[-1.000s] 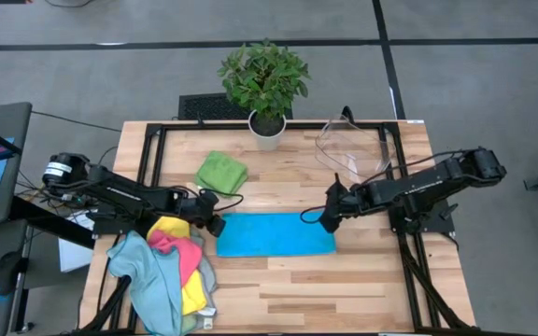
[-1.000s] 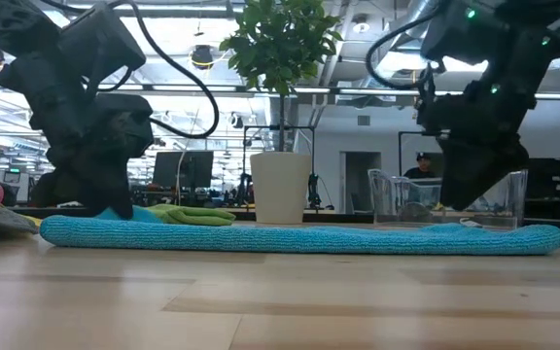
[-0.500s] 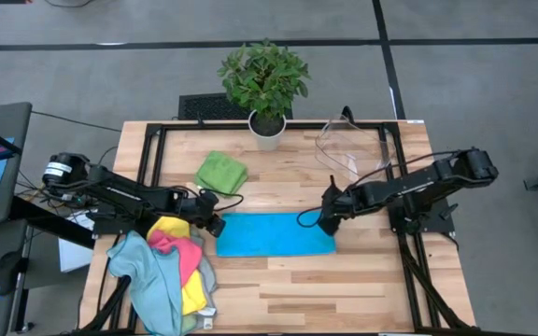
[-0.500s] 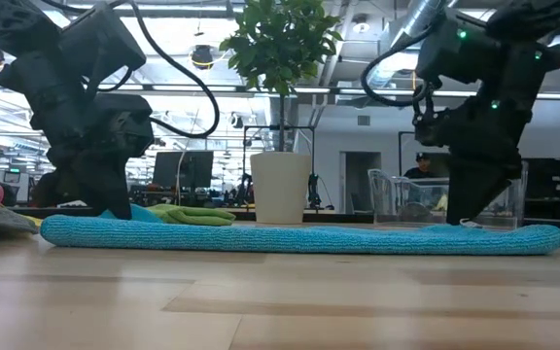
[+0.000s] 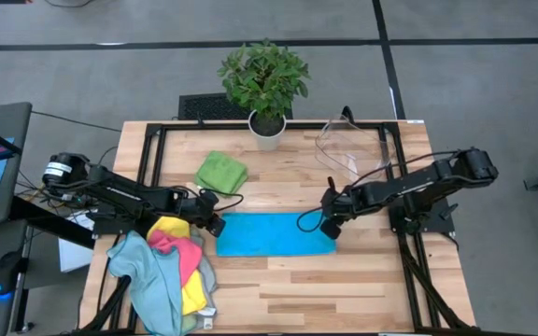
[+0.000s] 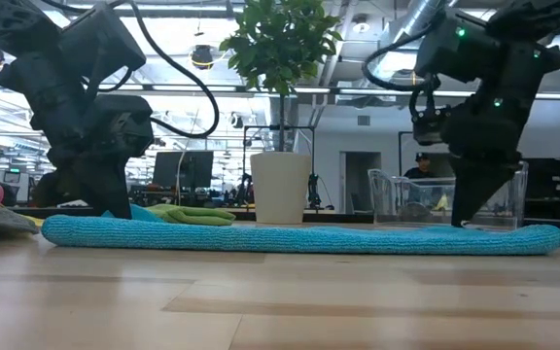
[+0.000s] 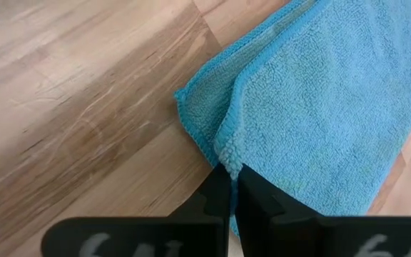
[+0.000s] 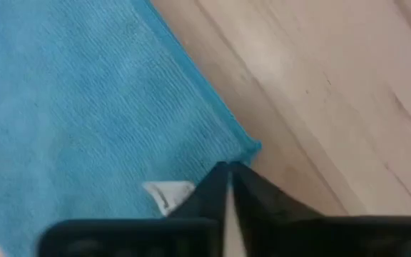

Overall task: Fold microfiber towels
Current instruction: Fold the blue microfiber towel

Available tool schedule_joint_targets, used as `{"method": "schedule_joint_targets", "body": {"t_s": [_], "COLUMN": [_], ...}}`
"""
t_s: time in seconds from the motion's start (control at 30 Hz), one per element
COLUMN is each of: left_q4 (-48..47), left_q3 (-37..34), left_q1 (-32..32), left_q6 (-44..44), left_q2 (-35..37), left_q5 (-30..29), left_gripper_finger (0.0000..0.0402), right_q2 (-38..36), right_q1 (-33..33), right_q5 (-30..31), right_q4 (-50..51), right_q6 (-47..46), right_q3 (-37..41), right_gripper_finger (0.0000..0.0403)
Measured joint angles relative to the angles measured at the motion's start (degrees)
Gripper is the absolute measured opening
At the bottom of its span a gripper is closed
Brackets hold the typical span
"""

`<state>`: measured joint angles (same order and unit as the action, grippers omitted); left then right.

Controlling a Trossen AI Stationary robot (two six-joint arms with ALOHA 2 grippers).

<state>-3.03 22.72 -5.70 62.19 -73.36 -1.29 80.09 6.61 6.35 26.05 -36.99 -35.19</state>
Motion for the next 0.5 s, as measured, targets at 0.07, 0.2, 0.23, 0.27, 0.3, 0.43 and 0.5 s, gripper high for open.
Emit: {"method": "schedule_joint_targets", "body": {"t_s": [0.07, 0.2, 0.23, 0.27, 0.3, 0.43, 0.5], "left_q4": [0.0, 0.1, 0.1, 0.1, 0.1, 0.2, 0.8], "left_q3": [0.0, 0.0, 0.0, 0.0, 0.0, 0.0, 0.0], "left_q1": [0.0, 0.0, 0.0, 0.0, 0.0, 0.0, 0.0], "left_q6": [0.2, 1.0, 1.1, 1.2, 1.5, 2.6, 2.6], "left_q2": [0.0, 0.0, 0.0, 0.0, 0.0, 0.0, 0.0], "left_q5": [0.2, 1.1, 1.1, 1.1, 1.1, 1.4, 2.1], "left_gripper_finger": [0.0001, 0.0000, 0.0000, 0.0000, 0.0000, 0.0000, 0.0000], "right_q2": [-0.4, -1.0, -1.4, -1.6, -1.6, -3.6, -4.8], "right_q1": [0.0, 0.0, 0.0, 0.0, 0.0, 0.0, 0.0], "right_q5": [0.0, 0.1, 0.1, 0.2, 0.3, 1.2, 1.3], "right_q4": [0.4, 0.9, 1.1, 0.7, 0.4, 0.9, 1.9], "right_q6": [0.0, -0.2, -0.1, 0.0, 0.0, 0.0, 0.0], "right_q3": [0.0, -0.2, -0.2, -0.3, -0.4, -0.4, -0.4], "right_gripper_finger": [0.0014, 0.0023, 0.0019, 0.0014, 0.0010, 0.0010, 0.0007]}}
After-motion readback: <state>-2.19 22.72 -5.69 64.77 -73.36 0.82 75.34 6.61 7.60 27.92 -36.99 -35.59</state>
